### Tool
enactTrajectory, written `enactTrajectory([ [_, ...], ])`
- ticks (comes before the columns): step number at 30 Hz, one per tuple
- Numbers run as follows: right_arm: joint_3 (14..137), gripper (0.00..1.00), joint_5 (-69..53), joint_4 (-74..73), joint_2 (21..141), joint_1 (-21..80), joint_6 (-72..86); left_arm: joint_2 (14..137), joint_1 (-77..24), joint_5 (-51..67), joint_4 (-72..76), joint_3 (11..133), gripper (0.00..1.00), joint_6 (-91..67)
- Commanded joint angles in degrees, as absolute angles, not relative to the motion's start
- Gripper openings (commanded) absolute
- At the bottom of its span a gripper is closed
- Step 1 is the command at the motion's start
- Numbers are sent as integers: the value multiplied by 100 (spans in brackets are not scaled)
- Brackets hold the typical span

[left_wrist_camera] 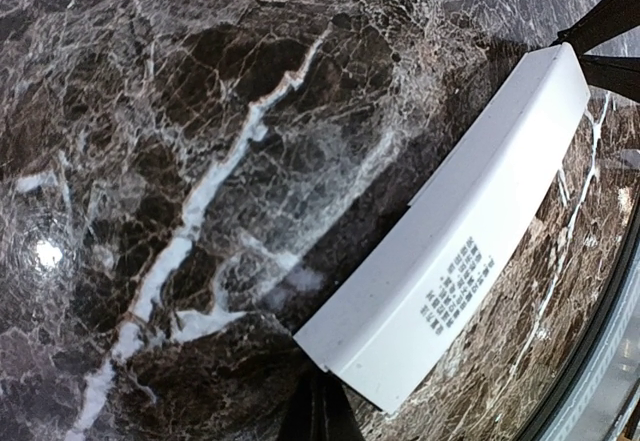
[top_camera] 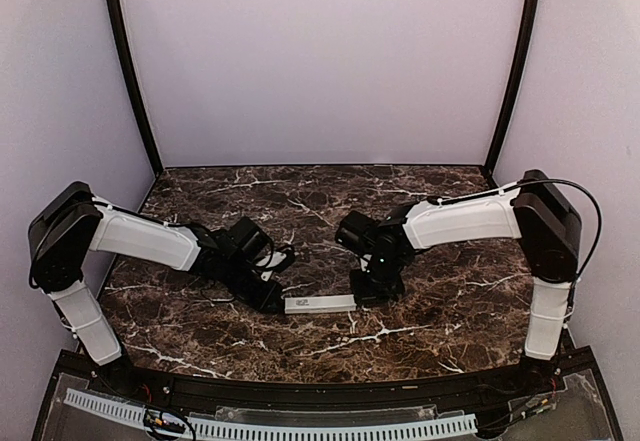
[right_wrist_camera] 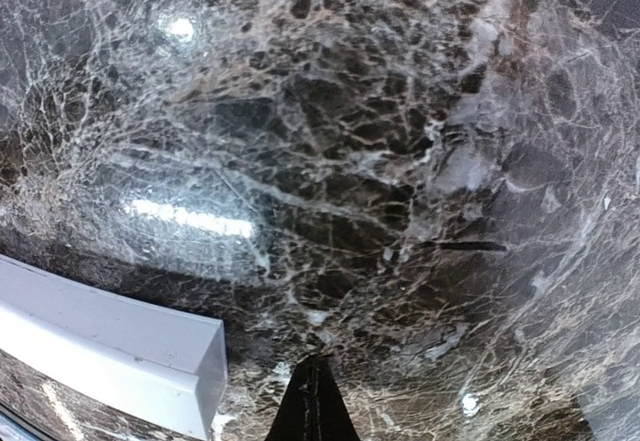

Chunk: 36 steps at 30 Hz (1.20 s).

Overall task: Load the batteries into the remote control
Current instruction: Press the battery cover onto the remote control.

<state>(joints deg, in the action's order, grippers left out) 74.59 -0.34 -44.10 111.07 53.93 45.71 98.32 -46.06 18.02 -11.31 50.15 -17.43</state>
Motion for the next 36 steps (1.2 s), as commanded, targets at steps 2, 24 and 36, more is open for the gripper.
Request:
enactTrajectory([
  [2,7594,0,260,-4673,11128,5462,4725,9940,-4579,1605,-1503,4754,0,-1802],
  [24,7839,0,452,-4922,10937,5532,4736,9940,-4540,1670,-1468,4746,0,-1787],
  [36,8401,0,159,-4747,11483,5746,4601,9903,-4438,1783,-1345,4627,0,-1936],
])
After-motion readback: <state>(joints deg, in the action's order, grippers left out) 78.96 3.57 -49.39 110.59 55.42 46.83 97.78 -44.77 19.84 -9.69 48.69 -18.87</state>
